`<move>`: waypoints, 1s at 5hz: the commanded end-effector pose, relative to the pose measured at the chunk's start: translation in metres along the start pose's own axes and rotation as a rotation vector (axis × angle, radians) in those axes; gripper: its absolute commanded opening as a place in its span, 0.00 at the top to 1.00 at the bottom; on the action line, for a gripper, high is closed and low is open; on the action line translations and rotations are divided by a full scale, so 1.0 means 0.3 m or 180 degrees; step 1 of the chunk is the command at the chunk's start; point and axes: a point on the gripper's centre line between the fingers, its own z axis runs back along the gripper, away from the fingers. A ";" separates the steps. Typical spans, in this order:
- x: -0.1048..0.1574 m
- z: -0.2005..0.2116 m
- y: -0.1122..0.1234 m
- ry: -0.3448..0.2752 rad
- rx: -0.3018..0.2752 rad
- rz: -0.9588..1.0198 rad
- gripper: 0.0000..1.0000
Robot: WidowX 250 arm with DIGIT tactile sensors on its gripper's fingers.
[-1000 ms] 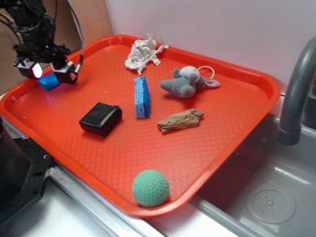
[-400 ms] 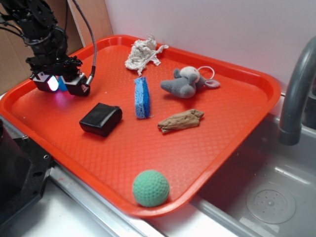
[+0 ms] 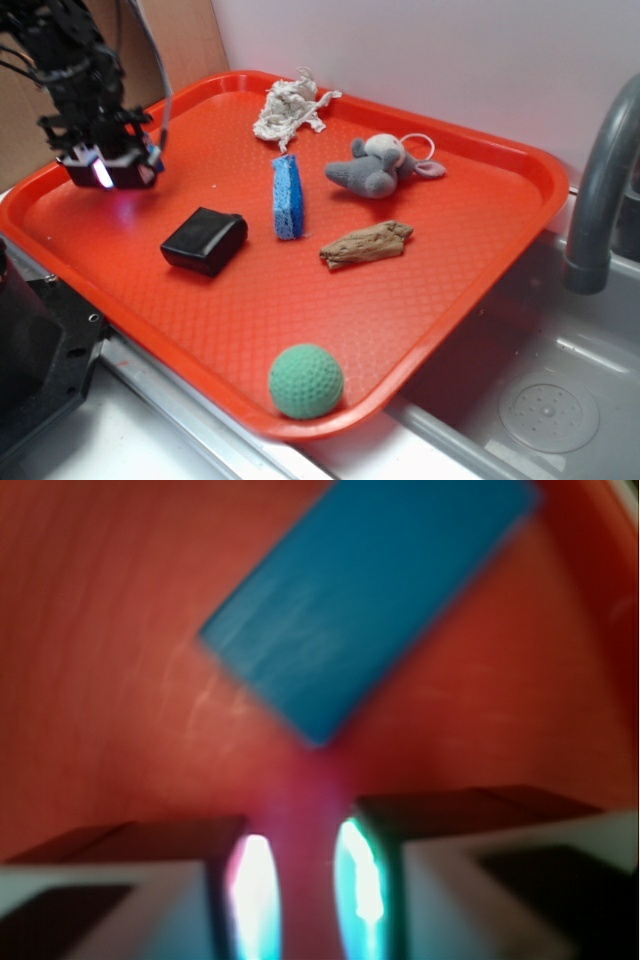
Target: Grab the blue block.
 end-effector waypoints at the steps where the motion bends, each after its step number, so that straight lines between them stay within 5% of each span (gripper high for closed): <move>1: 0.047 0.147 0.043 -0.0259 -0.0297 0.0595 0.00; 2: 0.057 0.109 0.041 -0.0471 -0.0209 0.1286 0.00; 5: 0.159 -0.010 0.031 -0.0410 -0.0101 0.1622 0.00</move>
